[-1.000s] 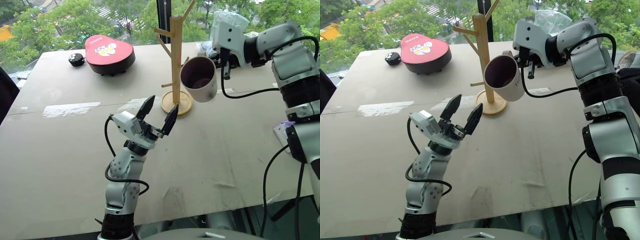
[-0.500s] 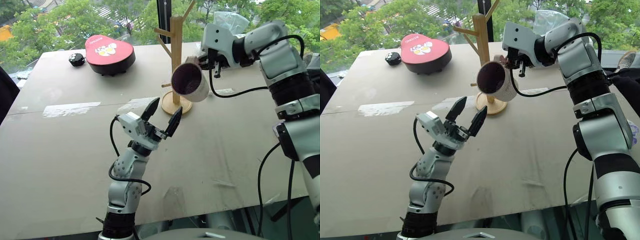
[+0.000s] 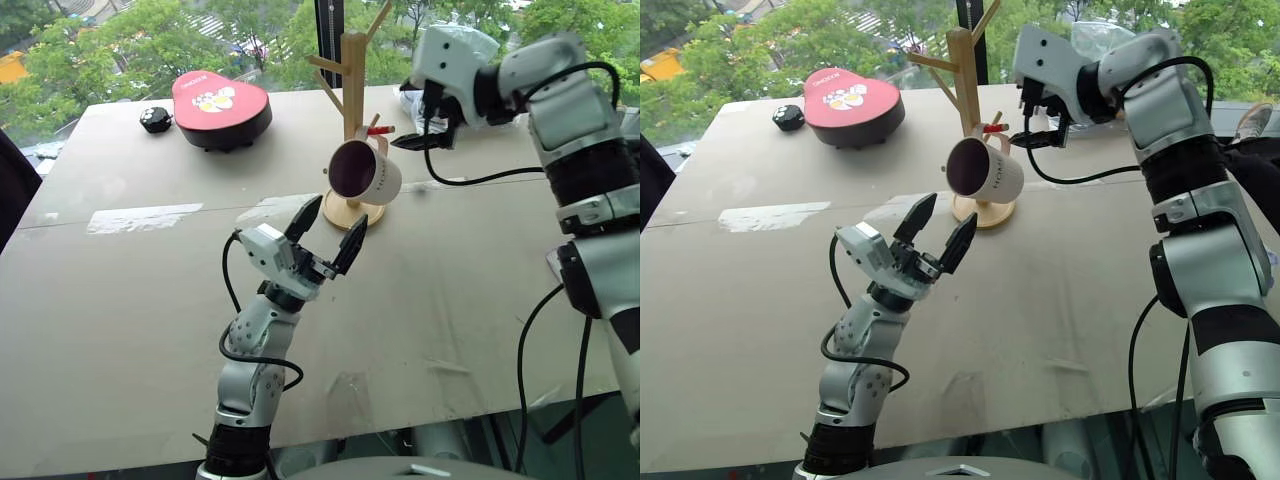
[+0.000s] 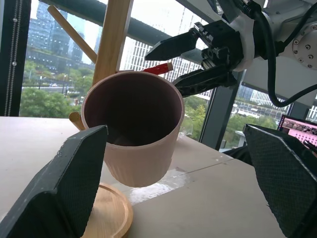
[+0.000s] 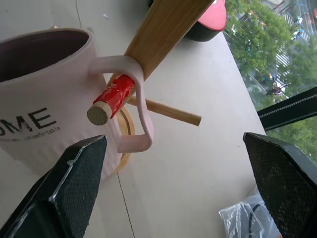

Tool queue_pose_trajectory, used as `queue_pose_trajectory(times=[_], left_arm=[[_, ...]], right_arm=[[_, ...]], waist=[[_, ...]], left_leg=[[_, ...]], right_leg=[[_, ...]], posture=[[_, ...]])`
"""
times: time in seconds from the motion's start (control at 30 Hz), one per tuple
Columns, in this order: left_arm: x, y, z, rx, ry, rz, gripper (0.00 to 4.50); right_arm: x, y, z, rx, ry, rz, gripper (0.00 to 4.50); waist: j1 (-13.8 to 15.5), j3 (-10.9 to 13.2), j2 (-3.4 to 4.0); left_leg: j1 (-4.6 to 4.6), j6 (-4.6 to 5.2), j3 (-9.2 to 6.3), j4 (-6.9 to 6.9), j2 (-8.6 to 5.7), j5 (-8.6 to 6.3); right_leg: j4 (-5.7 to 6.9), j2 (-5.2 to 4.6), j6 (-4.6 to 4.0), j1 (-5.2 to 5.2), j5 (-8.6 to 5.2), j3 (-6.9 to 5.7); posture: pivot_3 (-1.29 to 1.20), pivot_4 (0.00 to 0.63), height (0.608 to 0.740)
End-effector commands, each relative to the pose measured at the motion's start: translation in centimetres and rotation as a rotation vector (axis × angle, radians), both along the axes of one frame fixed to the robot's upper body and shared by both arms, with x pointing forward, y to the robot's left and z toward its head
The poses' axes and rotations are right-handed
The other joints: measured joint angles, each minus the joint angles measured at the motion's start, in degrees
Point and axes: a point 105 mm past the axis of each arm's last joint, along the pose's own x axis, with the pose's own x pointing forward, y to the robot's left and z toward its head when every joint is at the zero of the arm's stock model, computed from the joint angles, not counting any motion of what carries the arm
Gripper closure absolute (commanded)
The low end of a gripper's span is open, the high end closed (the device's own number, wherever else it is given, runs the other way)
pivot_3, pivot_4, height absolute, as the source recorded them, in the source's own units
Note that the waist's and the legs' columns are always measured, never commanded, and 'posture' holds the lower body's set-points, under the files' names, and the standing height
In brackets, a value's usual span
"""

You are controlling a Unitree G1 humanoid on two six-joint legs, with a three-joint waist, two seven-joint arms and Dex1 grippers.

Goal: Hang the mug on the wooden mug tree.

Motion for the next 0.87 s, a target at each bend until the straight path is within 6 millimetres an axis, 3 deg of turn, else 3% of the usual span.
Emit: queue_pose_trajectory(times=[0.03, 0.13, 0.2, 0.3, 0.4, 0.6, 0.73, 0.87], left_arm=[[-1.0, -0.1, 0.4, 0.061, -0.036, -0.002, 0.0], [-1.4, 0.1, 0.1, 0.132, -0.044, 0.013, 0.0], [-1.6, 0.5, -0.4, 0.149, -0.019, 0.03, 0.0], [-2.6, 1.2, -2.5, 0.208, 0.07, 0.028, 0.0], [-3.5, 2.1, -5.4, 0.262, 0.208, 0.031, 0.0], [-4.9, 3.4, -9.9, 0.44, 0.379, 0.028, 0.0], [-5.6, 3.6, -11.1, 0.466, 0.443, 0.022, 0.0], [-5.7, 4.3, -11.8, 0.501, 0.461, 0.05, 0.0]], right_arm=[[-1.4, -2.4, -0.7, 0.118, 0.055, 0.01, 0.04], [-2.4, -3.8, -2.0, 0.21, 0.095, -0.032, 0.04], [-3.8, -4.8, -4.0, 0.285, 0.16, -0.068, 0.04], [-6.7, -6.5, -9.7, 0.337, 0.27, -0.149, 0.04], [-9.5, -6.9, -13.8, 0.408, 0.335, -0.2, 0.04], [-13.4, -6.3, -17.3, 0.666, 0.387, -0.24, 0.04], [-15.5, -6.3, -20.6, 0.681, 0.392, -0.275, 0.04], [-16.3, -6.2, -22.1, 0.704, 0.384, -0.284, 0.04]], waist=[[0.0, 0.0, 0.0], [-0.3, 0.0, 0.03], [-0.4, 0.0, 0.04], [0.0, -0.2, -0.12], [0.1, -0.2, -0.1], [-0.3, -0.1, 0.01], [0.0, -0.2, -0.07], [-0.2, -0.2, 0.01]], left_leg=[[0.0, 0.0, 0.01, 0.02, -0.02, 0.0], [-0.01, 0.0, 0.06, 0.0, -0.03, 0.0], [-0.01, 0.0, 0.15, 0.0, -0.02, 0.0], [-0.02, 0.0, 0.15, -0.06, 0.04, 0.0], [-0.02, 0.0, 0.23, -0.06, 0.03, -0.01], [0.46, 0.05, 0.44, 0.02, 0.0, -0.03], [0.66, 0.05, 0.37, -0.01, 0.01, -0.04], [0.66, 0.08, 0.42, -0.01, -0.02, -0.06]], right_leg=[[0.0, -0.01, 0.0, 0.0, 0.0, 0.01], [0.02, -0.03, 0.0, -0.04, 0.0, 0.09], [0.11, -0.02, 0.01, -0.16, 0.0, 0.22], [0.19, 0.01, 0.0, -0.25, 0.0, 0.23], [0.22, -0.01, 0.0, -0.27, 0.0, 0.22], [0.37, 0.03, 0.11, 0.07, 0.05, 0.46], [0.38, 0.16, 0.1, 0.31, 0.04, 0.36], [0.35, 0.17, 0.1, 0.3, 0.04, 0.41]], posture=[[0.0, 0.15, 0.74], [0.0, 0.15, 0.74], [0.0, 0.15, 0.74], [0.0, 0.15, 0.74], [0.0, 0.15, 0.74], [0.0, 0.15, 0.74], [0.0, 0.15, 0.74], [0.0, 0.15, 0.74]])
